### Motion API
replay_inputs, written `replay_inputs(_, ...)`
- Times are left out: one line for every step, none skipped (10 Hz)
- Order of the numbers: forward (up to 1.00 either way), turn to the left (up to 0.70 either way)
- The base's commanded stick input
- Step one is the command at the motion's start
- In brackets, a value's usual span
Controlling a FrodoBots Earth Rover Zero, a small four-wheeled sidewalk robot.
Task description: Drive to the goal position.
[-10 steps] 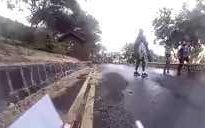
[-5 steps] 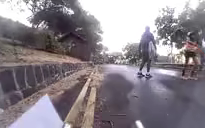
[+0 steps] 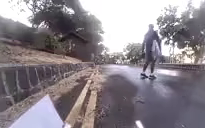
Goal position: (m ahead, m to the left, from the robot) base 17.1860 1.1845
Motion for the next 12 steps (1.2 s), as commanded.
replay_inputs(0.5, 0.0)
replay_inputs(0.5, 0.0)
replay_inputs(0.5, 0.0)
replay_inputs(0.5, 0.0)
replay_inputs(0.5, 0.0)
replay_inputs(0.5, 0.0)
replay_inputs(0.5, 0.0)
replay_inputs(0.5, 0.0)
replay_inputs(0.5, 0.0)
replay_inputs(0.5, 0.0)
replay_inputs(0.5, 0.0)
replay_inputs(0.5, 0.0)
